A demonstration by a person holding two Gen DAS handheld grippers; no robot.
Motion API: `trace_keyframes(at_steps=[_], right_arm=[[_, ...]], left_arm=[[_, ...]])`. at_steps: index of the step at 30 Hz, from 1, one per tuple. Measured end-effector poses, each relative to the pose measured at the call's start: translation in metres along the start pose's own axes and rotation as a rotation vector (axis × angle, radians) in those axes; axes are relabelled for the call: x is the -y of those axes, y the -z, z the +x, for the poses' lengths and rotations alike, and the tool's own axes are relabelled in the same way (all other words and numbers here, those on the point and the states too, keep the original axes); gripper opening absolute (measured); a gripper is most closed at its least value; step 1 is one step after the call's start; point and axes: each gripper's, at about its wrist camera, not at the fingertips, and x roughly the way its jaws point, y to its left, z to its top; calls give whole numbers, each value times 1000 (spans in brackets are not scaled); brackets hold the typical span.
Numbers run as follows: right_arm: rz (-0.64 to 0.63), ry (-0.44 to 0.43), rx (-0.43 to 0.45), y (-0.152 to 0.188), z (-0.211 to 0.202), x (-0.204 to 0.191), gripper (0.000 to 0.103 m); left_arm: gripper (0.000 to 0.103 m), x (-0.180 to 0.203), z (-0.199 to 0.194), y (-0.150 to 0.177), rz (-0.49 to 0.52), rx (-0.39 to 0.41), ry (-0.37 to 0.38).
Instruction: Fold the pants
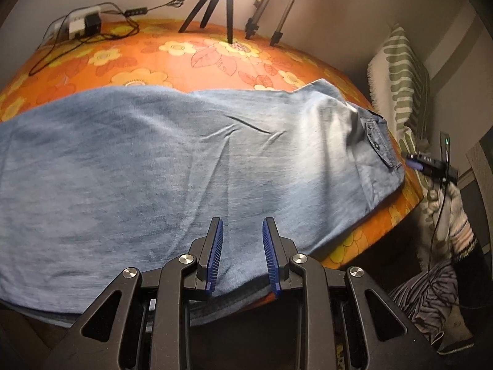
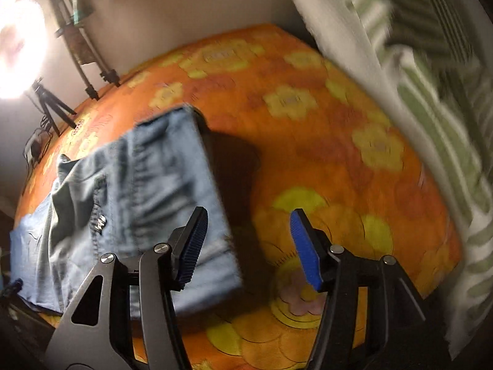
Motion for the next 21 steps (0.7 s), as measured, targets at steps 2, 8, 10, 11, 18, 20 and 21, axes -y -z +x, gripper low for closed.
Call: trace_keyframes(at_steps=[2,8,10,11,18,20,21], right_arm=[[20,-55,-20,6,5,7,58],[-38,-72,-42,17,17,-9,59],[-60,-87,-48,19,19,-17,60],[-68,-83,-42,20,18,-20,60],[-180,-58,-21,32,20,-53,19],[-179,-54,-4,34,14,-59,14],[-191,-42,14,35,8,-63,14]], left_arm=[[25,-1,2,0,-8,-2,-3],[25,-6,5,-1,-29,0,-23],[25,-9,5,-2,-44,2,-24],[25,-10,5,-2,-48,2,-25],[25,-17,3,-4,-60,14,-43],[25,-19,1,-5,-58,18,-51],[25,-19,1,-5,-56,20,-57]])
